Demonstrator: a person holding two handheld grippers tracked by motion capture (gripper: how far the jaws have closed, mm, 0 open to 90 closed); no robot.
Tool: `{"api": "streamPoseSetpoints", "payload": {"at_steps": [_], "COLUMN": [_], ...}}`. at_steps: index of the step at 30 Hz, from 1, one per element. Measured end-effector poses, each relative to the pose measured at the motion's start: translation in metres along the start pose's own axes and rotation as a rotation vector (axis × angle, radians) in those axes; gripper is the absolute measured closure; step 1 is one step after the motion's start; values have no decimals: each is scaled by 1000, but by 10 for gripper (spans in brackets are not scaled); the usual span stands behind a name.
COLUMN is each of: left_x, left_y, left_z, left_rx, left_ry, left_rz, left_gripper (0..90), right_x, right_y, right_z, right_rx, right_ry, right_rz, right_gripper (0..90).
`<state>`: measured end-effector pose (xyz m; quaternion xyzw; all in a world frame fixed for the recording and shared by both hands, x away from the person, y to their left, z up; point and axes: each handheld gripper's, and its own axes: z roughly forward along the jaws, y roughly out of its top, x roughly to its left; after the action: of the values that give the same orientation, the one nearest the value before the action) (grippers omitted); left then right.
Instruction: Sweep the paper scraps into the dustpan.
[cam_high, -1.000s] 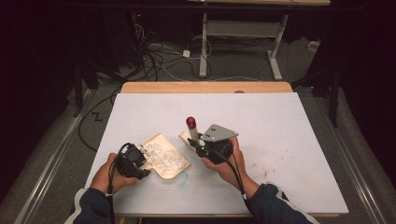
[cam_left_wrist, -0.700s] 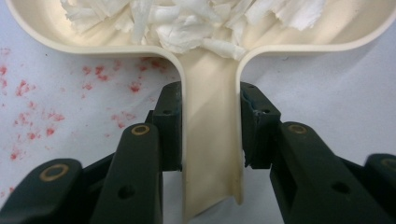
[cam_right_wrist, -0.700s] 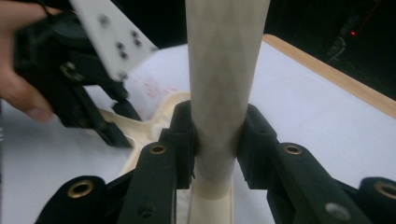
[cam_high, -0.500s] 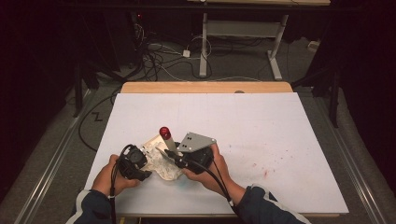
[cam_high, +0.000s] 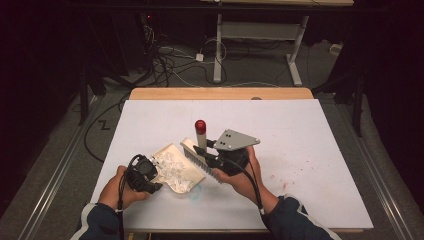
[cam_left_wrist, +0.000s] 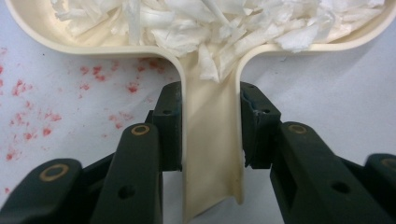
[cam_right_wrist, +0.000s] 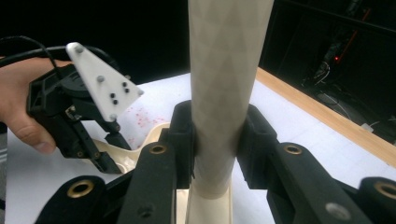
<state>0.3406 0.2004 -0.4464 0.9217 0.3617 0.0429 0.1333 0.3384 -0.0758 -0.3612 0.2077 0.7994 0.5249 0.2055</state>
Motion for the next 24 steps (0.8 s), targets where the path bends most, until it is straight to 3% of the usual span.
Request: {"api": "streamPoseSetpoints", "payload": {"at_steps": [9,14,17,24], "left_x": [6,7,4,-9], "left_y": [-12,-20,-21,-15], "left_z": [-15,-17,-17,-18], "left_rx": [2,28,50,87], "left_ry": [-17,-43,-44,-31], "left_rz": [2,31,59,120], "left_gripper": [625,625,626,626], "right_x": [-20,-25,-22,0], "right_y": [-28,-43,-47,-39], "right_z": [-23,-36,-41,-40], "right_rx": [71,110,127,181], "right_ry": [-26,-19,0,76], "right_rz": [31,57,67,21], "right_gripper": [711,711,711,711]}}
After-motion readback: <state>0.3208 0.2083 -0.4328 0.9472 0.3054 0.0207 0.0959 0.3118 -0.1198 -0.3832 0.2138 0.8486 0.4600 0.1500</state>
